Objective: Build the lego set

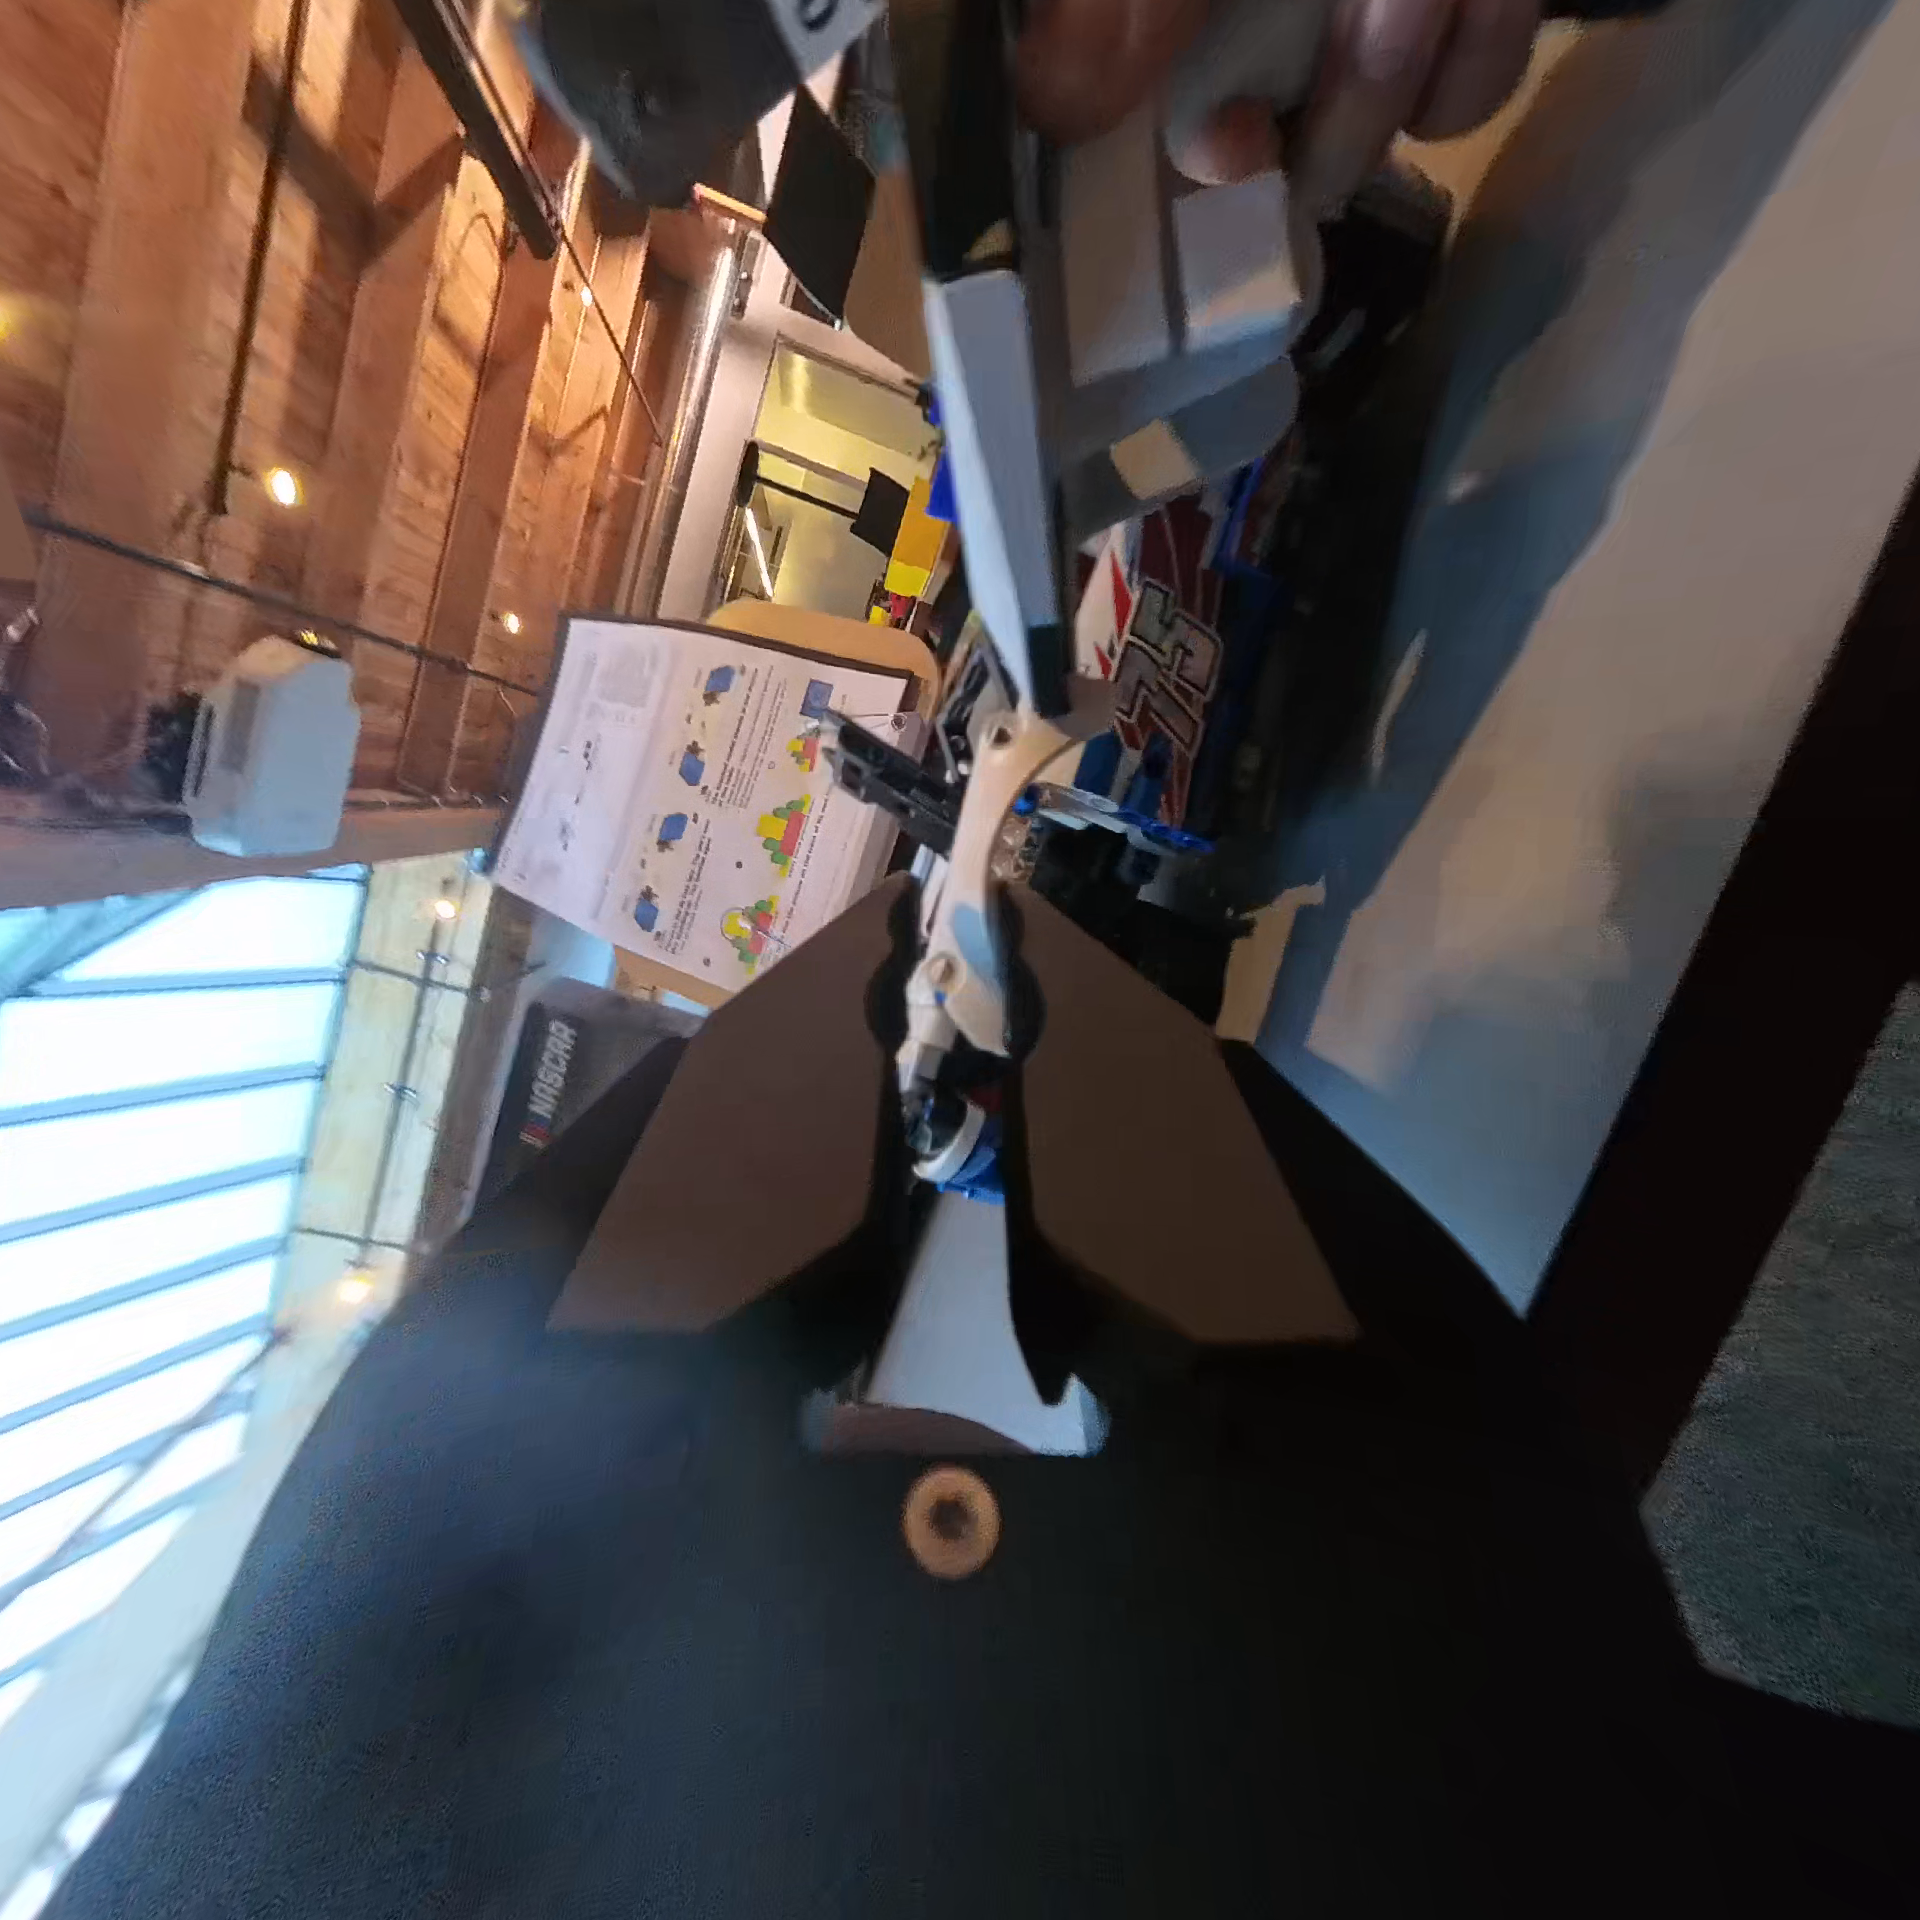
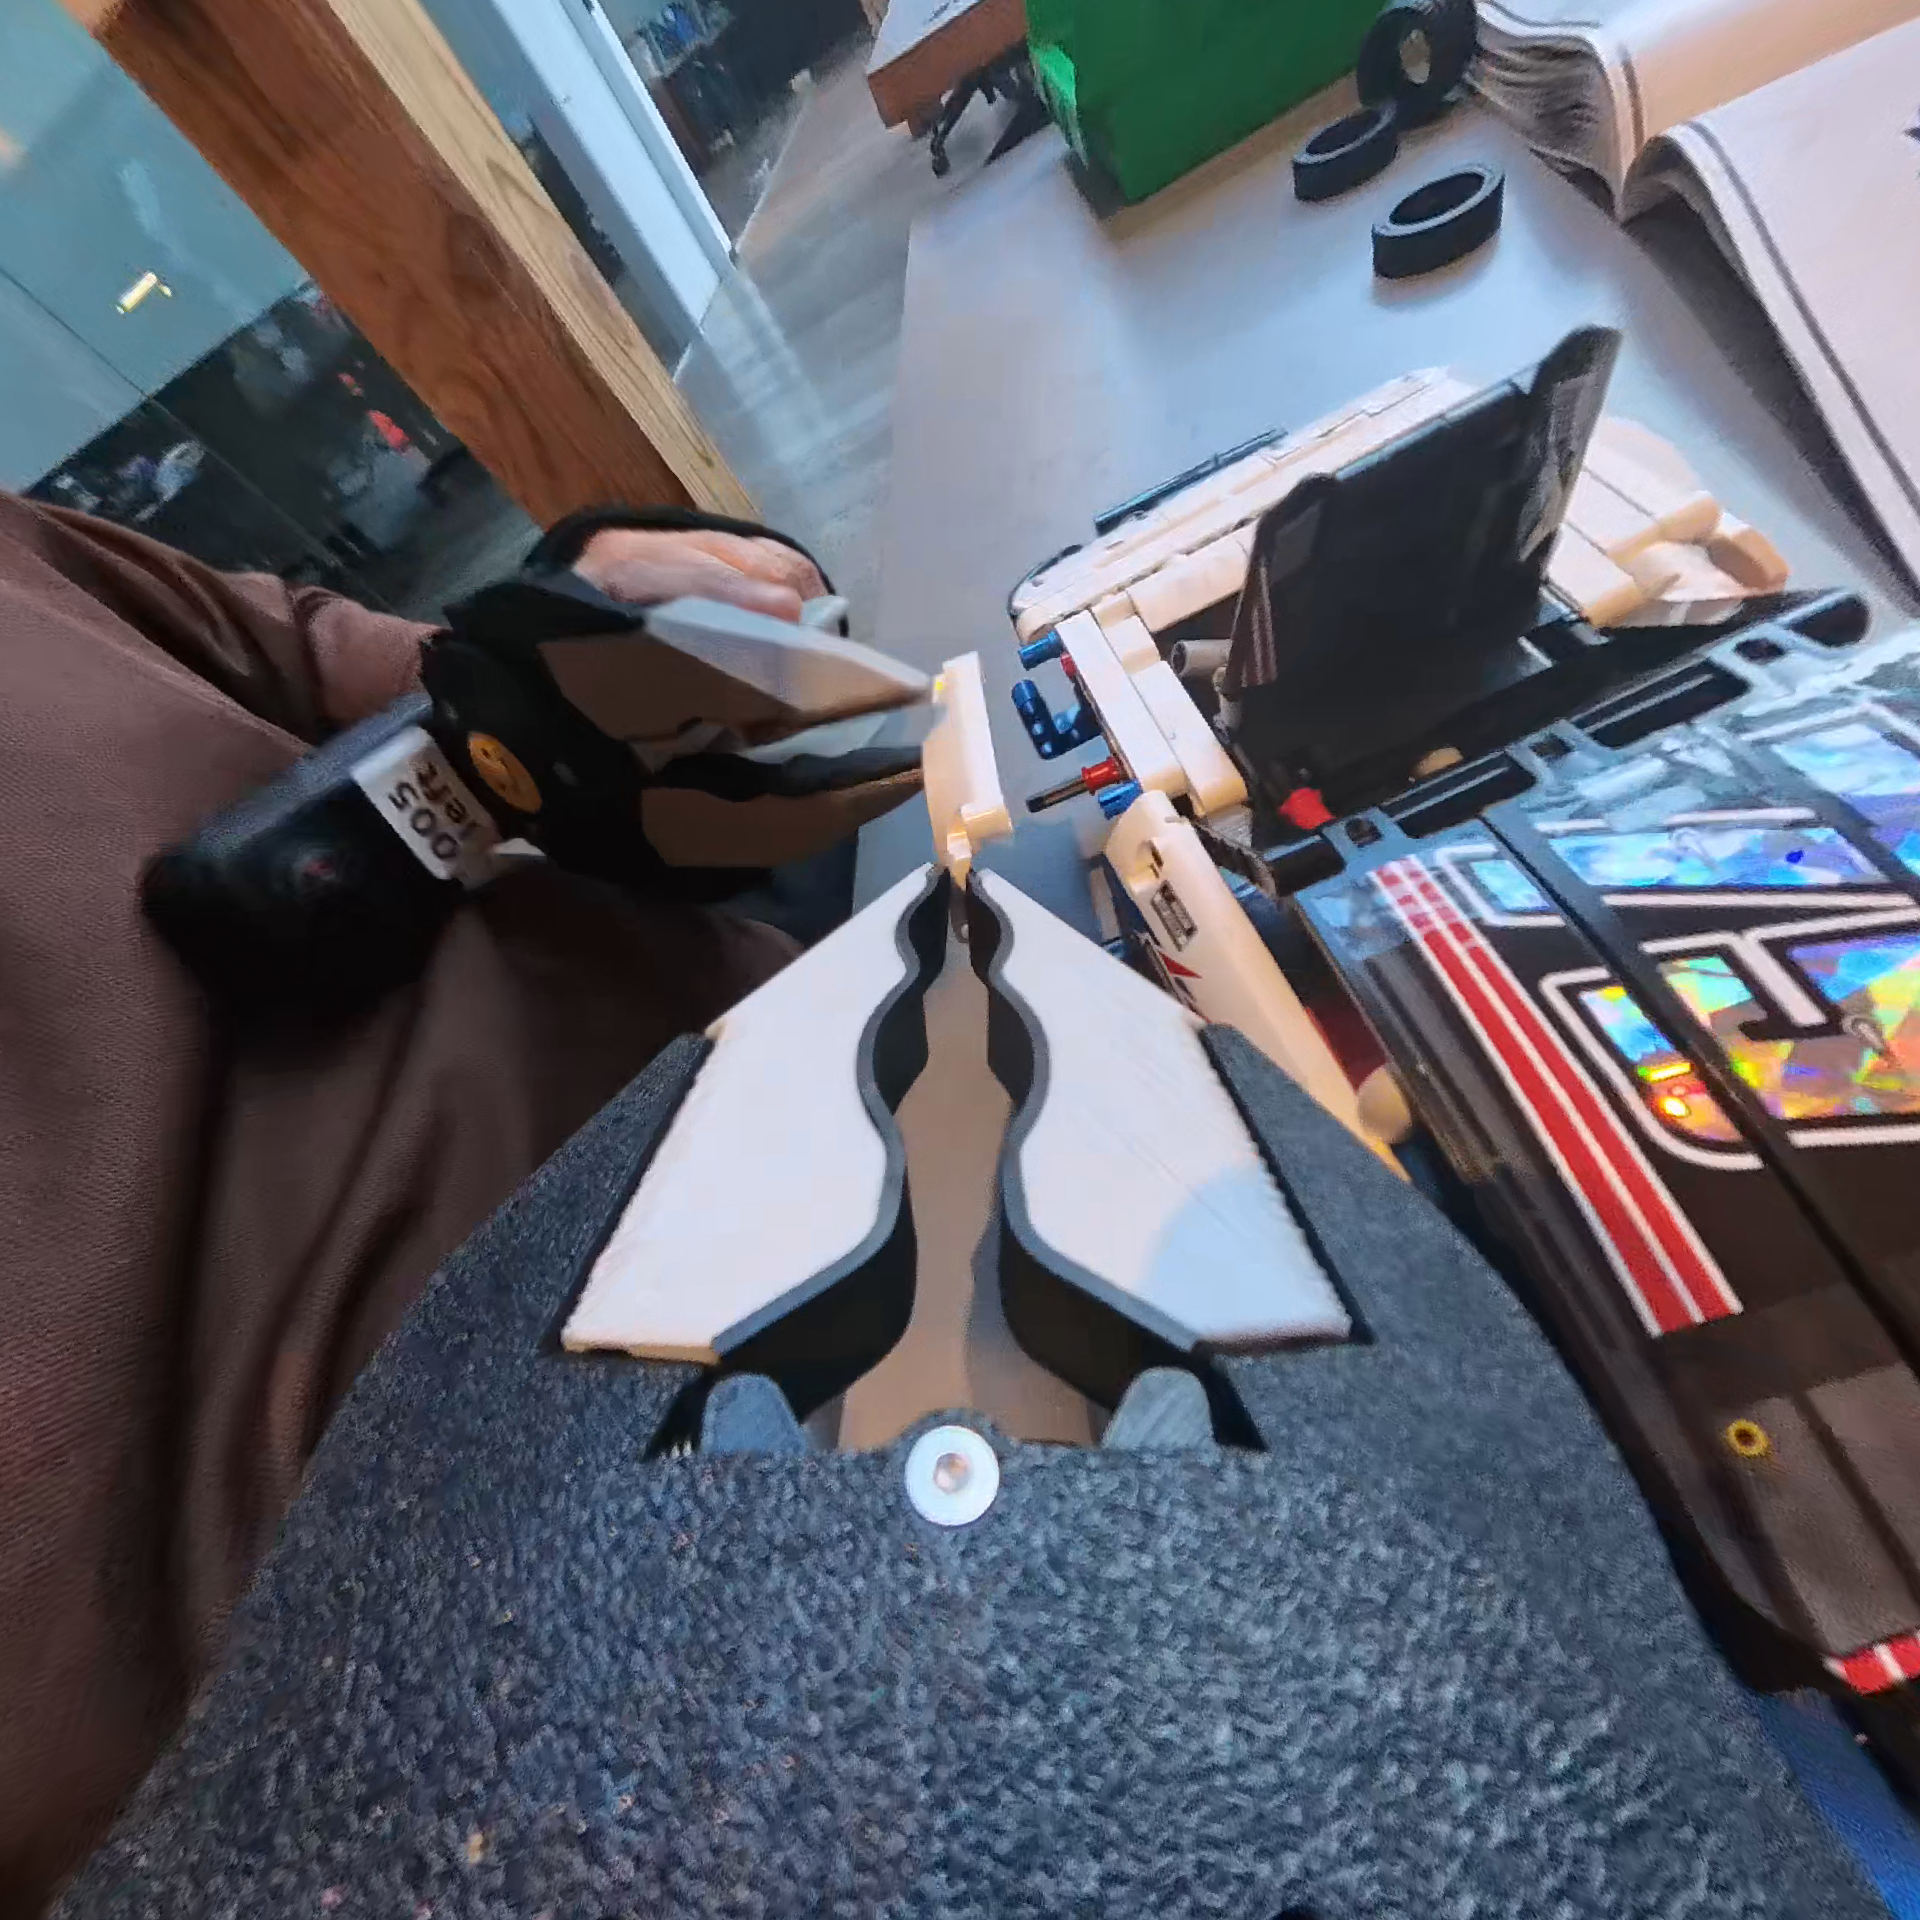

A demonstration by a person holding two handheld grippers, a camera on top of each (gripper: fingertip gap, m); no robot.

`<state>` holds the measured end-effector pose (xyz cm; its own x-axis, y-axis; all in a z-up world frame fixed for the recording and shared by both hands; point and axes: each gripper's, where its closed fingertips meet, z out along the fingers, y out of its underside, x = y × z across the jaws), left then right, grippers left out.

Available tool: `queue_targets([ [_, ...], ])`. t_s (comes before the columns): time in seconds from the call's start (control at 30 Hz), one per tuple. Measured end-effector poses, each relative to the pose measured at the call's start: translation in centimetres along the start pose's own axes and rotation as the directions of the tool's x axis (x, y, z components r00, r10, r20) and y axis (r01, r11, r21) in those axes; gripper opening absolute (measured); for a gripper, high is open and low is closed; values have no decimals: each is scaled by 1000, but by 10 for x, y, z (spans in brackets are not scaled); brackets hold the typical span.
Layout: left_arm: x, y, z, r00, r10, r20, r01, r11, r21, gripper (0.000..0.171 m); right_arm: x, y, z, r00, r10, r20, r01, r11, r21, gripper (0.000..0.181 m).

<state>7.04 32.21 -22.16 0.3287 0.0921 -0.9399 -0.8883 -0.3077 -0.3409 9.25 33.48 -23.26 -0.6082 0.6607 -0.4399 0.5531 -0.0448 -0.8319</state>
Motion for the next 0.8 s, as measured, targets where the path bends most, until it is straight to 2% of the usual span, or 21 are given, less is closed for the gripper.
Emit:
queue_targets([
  [0.07,-5,4,-6,994,-105,-8,105,994,-29,20,1,0,-1,999,-32,-12,32,999,-8,3],
  [0.13,-11,12,-12,966,-257,-2,256,964,-75,31,2,1,-1,998,-52,-23,52,999,-9,3],
  [0.2,-1,22,-14,895,-439,-74,425,893,-150,54,1,1,0,998,-60,-18,60,998,-1,3],
  [0.23,8,23,-14,855,-502,-127,480,860,-173,59,1,1,1,998,-59,-13,59,998,3,3],
  [0.27,12,23,-14,828,-537,-160,512,841,-174,56,0,1,2,998,-58,-6,58,998,9,3],
  [0.37,6,23,-13,810,-560,-175,543,828,-138,40,-4,-1,4,997,-75,6,75,997,18,3],
  [0.43,2,24,-12,773,-603,-197,586,798,-140,25,-3,0,5,996,-94,-4,94,996,7,3],
  [0.6,8,22,-10,596,-755,-274,737,649,-188,23,-6,-3,5,994,-108,6,108,994,33,3],
  [0.67,9,24,-9,558,-778,-287,759,619,-201,19,-5,-4,6,994,-112,2,111,993,39,3],
  [0.7,8,24,-9,547,-785,-290,769,608,-196,12,-4,-4,6,994,-110,-4,111,993,37,3],
  [0.8,8,23,-10,517,-801,-302,789,583,-196,11,-2,-4,7,995,-97,-7,98,994,40,3],
])
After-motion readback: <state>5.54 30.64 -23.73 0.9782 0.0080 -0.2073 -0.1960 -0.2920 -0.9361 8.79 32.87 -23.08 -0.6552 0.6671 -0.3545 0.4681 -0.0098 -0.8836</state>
